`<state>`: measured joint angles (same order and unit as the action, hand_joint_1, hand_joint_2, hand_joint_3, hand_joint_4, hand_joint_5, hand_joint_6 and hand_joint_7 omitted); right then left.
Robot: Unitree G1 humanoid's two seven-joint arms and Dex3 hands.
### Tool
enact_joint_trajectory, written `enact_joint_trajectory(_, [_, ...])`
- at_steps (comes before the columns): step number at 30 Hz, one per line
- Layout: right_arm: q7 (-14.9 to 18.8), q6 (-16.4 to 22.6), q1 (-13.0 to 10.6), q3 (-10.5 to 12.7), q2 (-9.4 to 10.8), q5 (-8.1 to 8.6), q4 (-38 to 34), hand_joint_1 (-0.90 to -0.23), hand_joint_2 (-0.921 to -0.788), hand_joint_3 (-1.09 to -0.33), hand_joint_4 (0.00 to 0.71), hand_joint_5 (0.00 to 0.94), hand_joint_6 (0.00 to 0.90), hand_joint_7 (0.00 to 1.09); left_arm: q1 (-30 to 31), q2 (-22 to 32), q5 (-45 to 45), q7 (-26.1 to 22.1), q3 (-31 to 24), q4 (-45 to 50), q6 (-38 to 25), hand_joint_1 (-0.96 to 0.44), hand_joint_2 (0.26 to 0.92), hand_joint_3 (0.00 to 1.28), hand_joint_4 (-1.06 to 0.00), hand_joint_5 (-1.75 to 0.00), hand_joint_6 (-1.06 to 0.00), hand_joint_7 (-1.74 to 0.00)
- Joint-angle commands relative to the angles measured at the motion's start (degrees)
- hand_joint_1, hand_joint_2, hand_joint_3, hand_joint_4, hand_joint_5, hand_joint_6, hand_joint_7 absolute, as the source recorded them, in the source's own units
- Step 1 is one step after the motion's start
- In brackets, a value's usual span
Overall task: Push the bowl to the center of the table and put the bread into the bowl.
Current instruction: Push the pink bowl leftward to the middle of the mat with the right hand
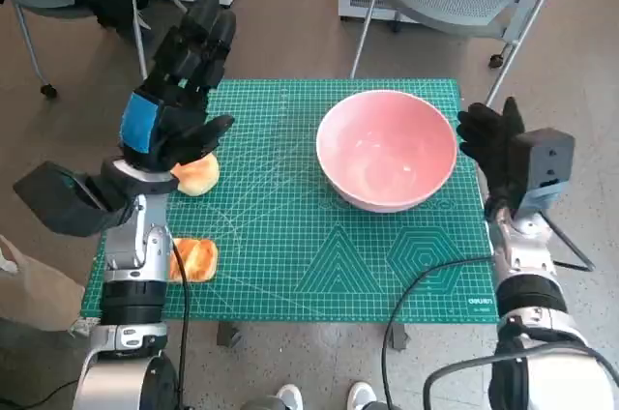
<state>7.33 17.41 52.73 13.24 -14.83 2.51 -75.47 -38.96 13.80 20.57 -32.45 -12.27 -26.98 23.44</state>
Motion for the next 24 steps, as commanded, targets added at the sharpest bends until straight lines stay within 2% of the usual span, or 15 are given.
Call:
enact_joint_trajectory(1, [-0.1, -1.0, -1.4, -0.2, 1.4, -0.65, -0.7, -0.647, -0.921, -0.845, 0.120, 0.011, 0.059, 0.30, 0.3, 0.5, -0.4, 0.3, -0.2, 0.0, -0.2, -0.70, 0.921, 0.20, -0.07, 0.00, -0.18, -0.01])
enact_joint_trajectory(6, [0.4, -0.7, -1.3, -0.7, 2.6, -1.33, -0.6, -0.666, -0.921, -0.844, 0.125, 0.011, 0.062, 0.30, 0.4, 0.5, -0.4, 0.4, -0.1, 0.2, -0.2, -0.70, 0.921, 0.20, -0.07, 0.00, -0.18, -0.01])
enact_joint_trajectory(24, [1.4, -0.9, -0.3, -2.0, 5.1, -2.06, -0.5, -0.685, -0.921, -0.838, 0.136, 0.010, 0.062, 0.29, 0.9, 0.7, -0.5, 0.7, 0.0, 1.1, -0.2, -0.70, 0.921, 0.21, -0.07, 0.00, -0.18, -0.01])
